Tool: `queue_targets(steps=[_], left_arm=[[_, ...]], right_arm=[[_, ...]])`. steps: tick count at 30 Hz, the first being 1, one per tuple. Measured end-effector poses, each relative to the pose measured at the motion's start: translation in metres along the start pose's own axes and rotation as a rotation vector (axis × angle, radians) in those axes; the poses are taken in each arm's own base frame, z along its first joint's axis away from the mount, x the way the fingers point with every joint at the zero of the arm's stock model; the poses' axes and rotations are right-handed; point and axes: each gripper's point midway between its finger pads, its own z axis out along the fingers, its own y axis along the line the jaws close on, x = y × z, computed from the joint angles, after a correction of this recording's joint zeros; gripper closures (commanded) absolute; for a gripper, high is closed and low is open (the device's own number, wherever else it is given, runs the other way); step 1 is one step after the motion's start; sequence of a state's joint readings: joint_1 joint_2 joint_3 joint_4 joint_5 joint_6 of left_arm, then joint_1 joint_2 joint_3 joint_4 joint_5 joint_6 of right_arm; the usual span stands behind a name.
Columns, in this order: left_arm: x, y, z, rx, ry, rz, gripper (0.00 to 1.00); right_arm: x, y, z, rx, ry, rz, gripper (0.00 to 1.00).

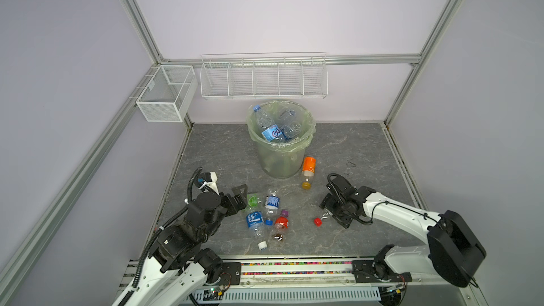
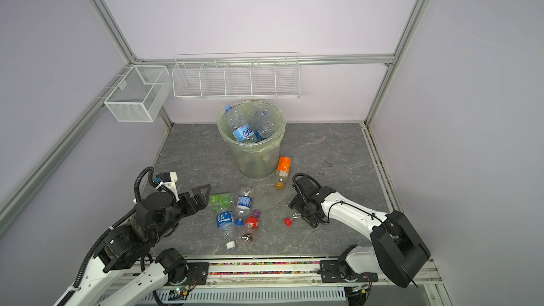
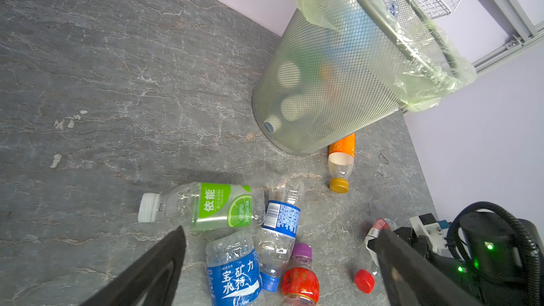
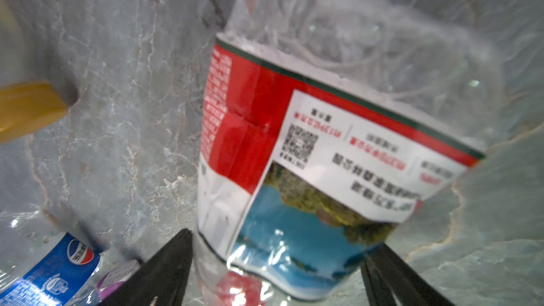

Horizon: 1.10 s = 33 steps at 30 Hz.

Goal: Throw the plastic bottles in the bin
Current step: 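Lower the right gripper and close it around the red-labelled bottle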

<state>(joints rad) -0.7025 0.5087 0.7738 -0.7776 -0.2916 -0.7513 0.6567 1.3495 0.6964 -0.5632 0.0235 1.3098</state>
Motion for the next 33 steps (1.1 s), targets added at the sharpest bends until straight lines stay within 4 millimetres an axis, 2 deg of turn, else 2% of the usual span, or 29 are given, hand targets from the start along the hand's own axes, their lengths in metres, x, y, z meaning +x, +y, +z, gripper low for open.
queue_targets(steps=[7,12,18,29,31,32,33], left_arm=[[-0.0006,0.002,-0.0018,-0.005,-0.006,0.0,0.0],[-0.0012,0.0027,-0.0027,-0.006,-0.01,-0.001,0.0],[-0.0017,0.0032,-0.0027,-0.009,-0.013,-0.001,0.0],[-0.0024,0.004,-0.0028,-0.013,-0.017,0.0,0.0],[-0.0025,0.0041,-0.0028,-0.014,-0.018,0.0,0.0],[-0.0026,0.0041,-0.0028,-0.014,-0.018,-0.001,0.0],[-0.0025,0.0041,-0.0027,-0.014,-0.018,0.0,0.0]], right_arm=[[0.0017,-0.0004,0.0063,0.011,0.014,0.003,0.09],[0.001,0.0019,0.0055,-0.006,0.009,0.013,0.0],[0.0011,0.0006,0.0059,-0.008,0.008,0.022,0.12],[0.0013,-0.0013,0.0069,-0.004,0.007,0.029,0.6],[0.0004,0.0006,0.0055,-0.008,0.004,0.029,0.78],[0.0002,0.002,0.0043,-0.013,0.003,0.027,0.9],[-0.0009,0.0045,0.0019,-0.021,-0.002,0.023,0.94]])
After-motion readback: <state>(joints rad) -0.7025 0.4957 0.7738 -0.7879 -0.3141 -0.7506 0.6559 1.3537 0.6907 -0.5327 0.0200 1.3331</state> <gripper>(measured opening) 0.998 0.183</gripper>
